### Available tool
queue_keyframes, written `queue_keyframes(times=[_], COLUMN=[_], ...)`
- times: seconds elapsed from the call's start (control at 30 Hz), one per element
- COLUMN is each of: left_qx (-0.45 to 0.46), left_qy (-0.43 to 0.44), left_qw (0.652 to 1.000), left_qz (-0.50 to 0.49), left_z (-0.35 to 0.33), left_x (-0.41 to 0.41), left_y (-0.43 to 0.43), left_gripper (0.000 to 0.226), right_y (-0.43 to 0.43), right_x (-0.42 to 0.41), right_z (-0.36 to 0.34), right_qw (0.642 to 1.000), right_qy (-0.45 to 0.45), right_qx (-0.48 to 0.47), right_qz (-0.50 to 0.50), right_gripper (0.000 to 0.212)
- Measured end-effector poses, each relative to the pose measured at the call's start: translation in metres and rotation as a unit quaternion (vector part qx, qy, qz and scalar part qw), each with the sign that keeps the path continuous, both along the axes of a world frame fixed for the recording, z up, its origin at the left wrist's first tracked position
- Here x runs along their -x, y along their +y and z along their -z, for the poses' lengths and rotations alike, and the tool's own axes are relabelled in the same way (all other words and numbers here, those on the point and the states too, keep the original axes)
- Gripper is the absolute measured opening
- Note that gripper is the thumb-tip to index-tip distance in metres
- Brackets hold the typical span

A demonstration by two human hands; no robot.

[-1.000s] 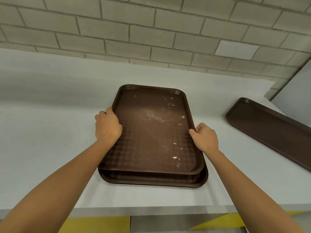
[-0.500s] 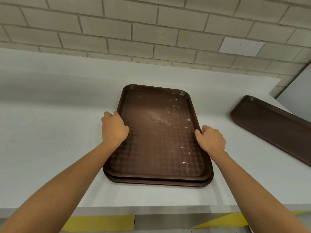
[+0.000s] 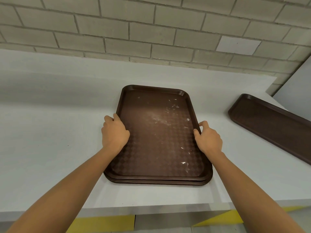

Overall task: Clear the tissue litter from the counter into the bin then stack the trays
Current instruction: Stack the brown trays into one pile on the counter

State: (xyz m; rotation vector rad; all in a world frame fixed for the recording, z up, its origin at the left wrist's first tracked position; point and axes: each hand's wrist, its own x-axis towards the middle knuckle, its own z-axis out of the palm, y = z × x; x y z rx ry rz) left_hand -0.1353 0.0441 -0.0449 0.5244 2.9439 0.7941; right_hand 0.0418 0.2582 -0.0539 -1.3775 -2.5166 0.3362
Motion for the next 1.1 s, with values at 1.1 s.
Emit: queue_keyframes(times=[1.1], left_qx=[-0.100], left_qy=[0.061], left_qw=[0.978], left_qz=[0.175], left_z=[-0.023], left_x=[-0.069], left_y=[0.116], left_gripper=[0.050], right_y=[0.093], right_x=[-0.073], right_z=[-0.017], right_qw=[0.997], right_qy=[0.041], right_qx=[0.000], right_qz=[0.062], right_gripper=[0.046])
